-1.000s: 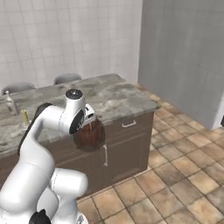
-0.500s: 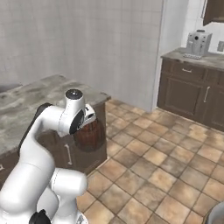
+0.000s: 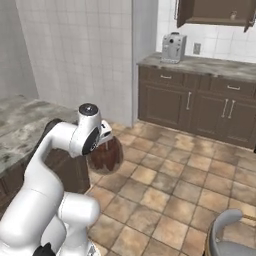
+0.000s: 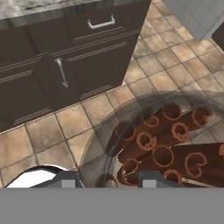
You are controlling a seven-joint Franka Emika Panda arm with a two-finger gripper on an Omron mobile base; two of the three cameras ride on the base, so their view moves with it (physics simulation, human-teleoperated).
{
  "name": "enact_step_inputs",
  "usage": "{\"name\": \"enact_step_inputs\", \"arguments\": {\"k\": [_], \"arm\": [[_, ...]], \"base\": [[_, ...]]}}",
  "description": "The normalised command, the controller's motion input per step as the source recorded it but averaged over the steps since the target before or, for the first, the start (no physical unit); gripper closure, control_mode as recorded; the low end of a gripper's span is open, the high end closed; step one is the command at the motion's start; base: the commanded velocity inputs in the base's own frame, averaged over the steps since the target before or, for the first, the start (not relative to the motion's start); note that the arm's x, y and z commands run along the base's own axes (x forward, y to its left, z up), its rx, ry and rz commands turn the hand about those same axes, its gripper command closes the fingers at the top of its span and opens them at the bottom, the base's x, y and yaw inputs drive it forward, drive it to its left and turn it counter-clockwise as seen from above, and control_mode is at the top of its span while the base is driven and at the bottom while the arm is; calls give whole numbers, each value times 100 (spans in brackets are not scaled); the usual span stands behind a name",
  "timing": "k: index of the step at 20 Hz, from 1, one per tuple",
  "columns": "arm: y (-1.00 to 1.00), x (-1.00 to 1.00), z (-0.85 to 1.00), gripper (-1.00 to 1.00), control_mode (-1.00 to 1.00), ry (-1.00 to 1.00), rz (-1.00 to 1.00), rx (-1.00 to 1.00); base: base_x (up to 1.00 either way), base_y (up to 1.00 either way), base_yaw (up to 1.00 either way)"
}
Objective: Pick the candle and jar from the dining table and place them in the open cabinet. Close the cabinet after placing the objects.
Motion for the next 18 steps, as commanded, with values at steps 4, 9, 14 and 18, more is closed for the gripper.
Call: {"name": "enact_step_inputs", "arguments": {"k": [4,9,14,18], "arm": [[0,0,0,100,100,0,0,0],[0,0,0,100,100,0,0,0],[0,0,0,100,100,0,0,0],[0,0,0,100,100,0,0,0]], "base": [[100,17,-20],[100,5,-18],[99,0,-15],[100,0,-14]]}}
